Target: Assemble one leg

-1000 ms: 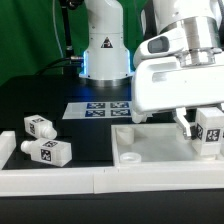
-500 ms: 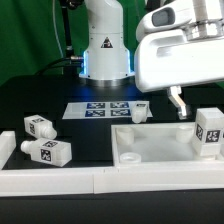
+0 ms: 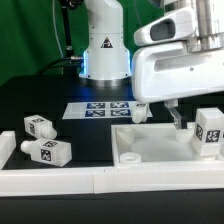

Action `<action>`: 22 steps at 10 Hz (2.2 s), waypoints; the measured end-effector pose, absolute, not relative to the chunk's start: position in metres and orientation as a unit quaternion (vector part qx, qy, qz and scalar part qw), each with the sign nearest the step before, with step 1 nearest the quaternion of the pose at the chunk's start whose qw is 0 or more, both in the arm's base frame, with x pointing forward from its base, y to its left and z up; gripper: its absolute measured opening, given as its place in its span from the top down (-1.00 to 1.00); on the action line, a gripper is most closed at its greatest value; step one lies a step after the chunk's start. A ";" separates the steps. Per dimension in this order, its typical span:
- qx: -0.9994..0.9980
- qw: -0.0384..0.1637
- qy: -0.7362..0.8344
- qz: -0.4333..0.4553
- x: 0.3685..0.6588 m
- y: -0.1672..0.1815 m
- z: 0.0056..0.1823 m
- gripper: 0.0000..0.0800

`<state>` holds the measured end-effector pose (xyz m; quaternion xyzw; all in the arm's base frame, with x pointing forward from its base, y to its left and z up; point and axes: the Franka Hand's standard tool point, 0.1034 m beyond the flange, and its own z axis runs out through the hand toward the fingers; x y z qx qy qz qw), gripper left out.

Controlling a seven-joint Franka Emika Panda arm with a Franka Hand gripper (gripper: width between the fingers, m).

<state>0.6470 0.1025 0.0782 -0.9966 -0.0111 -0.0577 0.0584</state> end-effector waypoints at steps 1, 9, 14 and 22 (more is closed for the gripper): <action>-0.998 0.062 -0.004 -0.018 0.640 0.103 0.076 -0.62; -0.988 0.064 0.138 0.020 0.641 0.105 0.076 0.29; -0.870 0.066 0.488 0.031 0.641 0.112 0.075 0.29; -0.866 0.067 0.494 0.026 0.638 0.122 0.074 -0.53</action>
Offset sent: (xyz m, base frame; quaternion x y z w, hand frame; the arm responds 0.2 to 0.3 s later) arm 0.0000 0.0000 0.0000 0.0000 0.0000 0.0650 0.9979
